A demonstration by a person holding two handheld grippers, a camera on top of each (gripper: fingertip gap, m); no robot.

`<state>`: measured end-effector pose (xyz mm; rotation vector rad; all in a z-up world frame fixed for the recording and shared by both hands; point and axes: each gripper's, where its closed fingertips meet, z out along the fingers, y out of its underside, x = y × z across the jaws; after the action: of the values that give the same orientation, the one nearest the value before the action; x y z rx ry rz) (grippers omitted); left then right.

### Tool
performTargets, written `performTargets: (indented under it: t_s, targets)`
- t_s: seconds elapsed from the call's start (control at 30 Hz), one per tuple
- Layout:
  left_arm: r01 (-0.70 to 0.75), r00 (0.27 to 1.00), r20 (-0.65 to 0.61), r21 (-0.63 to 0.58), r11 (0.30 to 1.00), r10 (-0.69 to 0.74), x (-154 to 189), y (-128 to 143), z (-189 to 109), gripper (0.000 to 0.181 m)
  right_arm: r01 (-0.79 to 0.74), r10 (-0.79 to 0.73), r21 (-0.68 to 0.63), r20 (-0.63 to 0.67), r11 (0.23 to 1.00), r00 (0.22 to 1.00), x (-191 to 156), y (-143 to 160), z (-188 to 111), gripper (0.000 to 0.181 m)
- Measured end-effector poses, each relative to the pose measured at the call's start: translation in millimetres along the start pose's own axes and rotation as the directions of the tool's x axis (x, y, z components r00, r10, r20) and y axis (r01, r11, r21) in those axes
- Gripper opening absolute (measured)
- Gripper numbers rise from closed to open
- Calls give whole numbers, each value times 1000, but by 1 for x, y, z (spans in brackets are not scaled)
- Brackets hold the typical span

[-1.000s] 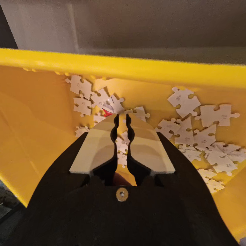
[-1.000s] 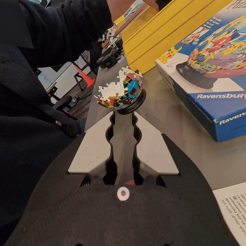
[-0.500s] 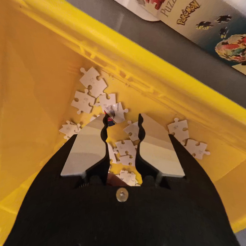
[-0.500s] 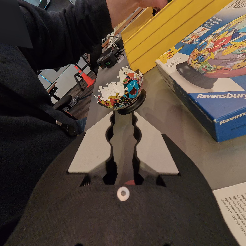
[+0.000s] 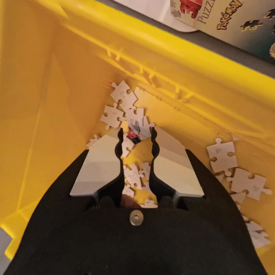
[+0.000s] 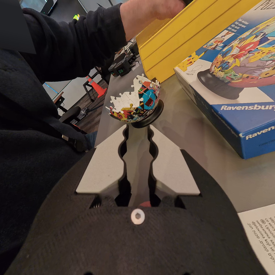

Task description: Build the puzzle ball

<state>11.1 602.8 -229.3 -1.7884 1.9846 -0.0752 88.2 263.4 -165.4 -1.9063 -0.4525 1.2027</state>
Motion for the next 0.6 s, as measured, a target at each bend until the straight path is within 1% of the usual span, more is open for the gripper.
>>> performTargets:
  t_s: [0.07,0.17,0.2,0.23,0.33,0.43,0.47,0.5,0.53,0.57,0.6]
  targets:
    - [37,999,-39,19,999,-37,3,-1,3,22,0,0,-1,0,1000,1000,0,0,0,24]
    - [44,998,-39,59,997,-42,1,-5,4,19,0,0,-1,-1,1000,1000,0,0,0,24]
    - [61,997,-55,68,996,-57,2,-6,2,14,0,0,-2,-2,1000,1000,0,0,0,24]
    - [71,995,-75,79,994,-65,4,-7,0,0,1,-1,-1,-2,1000,1000,0,0,0,24]
    - [104,989,-113,58,993,-97,9,1,0,0,1,-1,0,-1,1000,1000,0,0,0,24]
    - [195,969,-174,92,976,-177,9,-2,-8,0,0,0,0,2,1000,1000,0,0,0,24]
    - [200,971,-155,104,974,-182,4,-3,-11,0,0,0,1,2,1000,1000,0,0,0,24]
    - [165,983,-97,109,980,-154,-5,-3,-13,0,0,0,0,3,1000,1000,0,0,0,24]
    - [123,992,-30,113,986,-120,-16,-4,-15,10,-1,1,-1,3,1000,1000,0,0,0,24]
    - [114,993,-4,118,986,-114,-22,-7,-14,25,-1,1,-1,3,1000,1000,0,0,0,24]
    - [113,994,-4,106,988,-113,-25,-8,-12,31,-1,1,-1,2,1000,1000,0,0,0,24]
